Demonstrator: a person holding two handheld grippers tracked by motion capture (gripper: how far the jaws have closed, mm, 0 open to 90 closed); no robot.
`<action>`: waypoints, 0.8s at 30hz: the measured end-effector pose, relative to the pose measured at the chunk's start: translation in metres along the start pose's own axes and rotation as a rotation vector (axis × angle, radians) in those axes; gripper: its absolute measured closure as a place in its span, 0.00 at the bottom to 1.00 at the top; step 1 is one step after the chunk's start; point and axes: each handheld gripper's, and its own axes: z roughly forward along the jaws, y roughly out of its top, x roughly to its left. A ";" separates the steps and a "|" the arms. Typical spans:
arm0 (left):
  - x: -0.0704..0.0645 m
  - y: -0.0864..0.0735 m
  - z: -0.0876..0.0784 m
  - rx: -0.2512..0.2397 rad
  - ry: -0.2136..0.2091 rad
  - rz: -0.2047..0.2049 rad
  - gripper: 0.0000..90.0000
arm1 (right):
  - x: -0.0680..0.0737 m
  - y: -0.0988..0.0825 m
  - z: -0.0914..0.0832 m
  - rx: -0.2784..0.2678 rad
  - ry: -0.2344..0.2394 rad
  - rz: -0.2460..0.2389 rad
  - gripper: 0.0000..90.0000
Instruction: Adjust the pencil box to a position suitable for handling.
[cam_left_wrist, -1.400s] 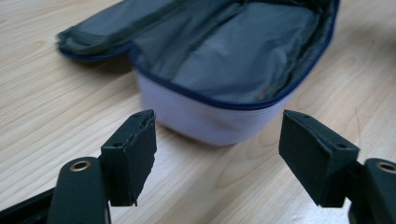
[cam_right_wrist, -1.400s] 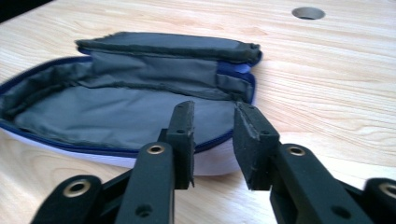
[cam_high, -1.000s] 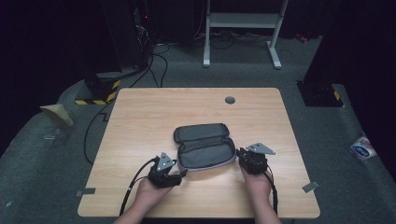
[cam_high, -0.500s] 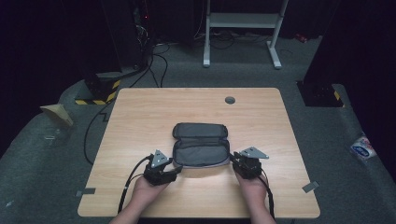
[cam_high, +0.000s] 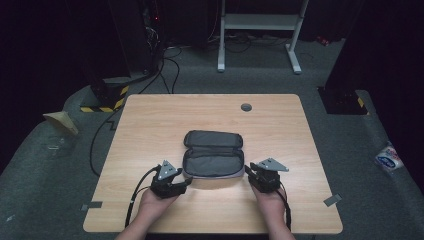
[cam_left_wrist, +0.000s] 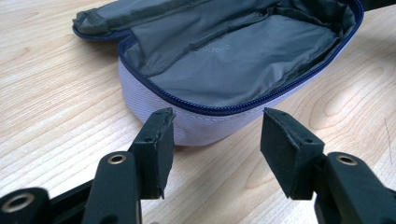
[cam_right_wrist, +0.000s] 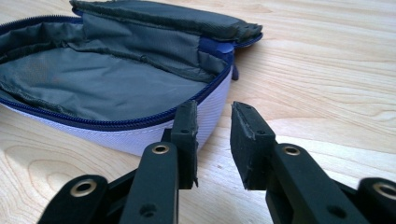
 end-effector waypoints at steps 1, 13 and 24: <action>0.001 0.000 -0.001 0.000 0.003 0.005 0.50 | -0.001 0.000 -0.001 -0.004 -0.003 0.000 0.78; 0.021 -0.009 -0.019 -0.010 0.051 -0.029 0.48 | -0.021 -0.016 -0.023 0.006 -0.048 0.011 0.75; 0.038 -0.027 -0.038 0.021 0.057 -0.073 0.50 | -0.046 -0.033 -0.040 0.040 -0.101 -0.002 0.73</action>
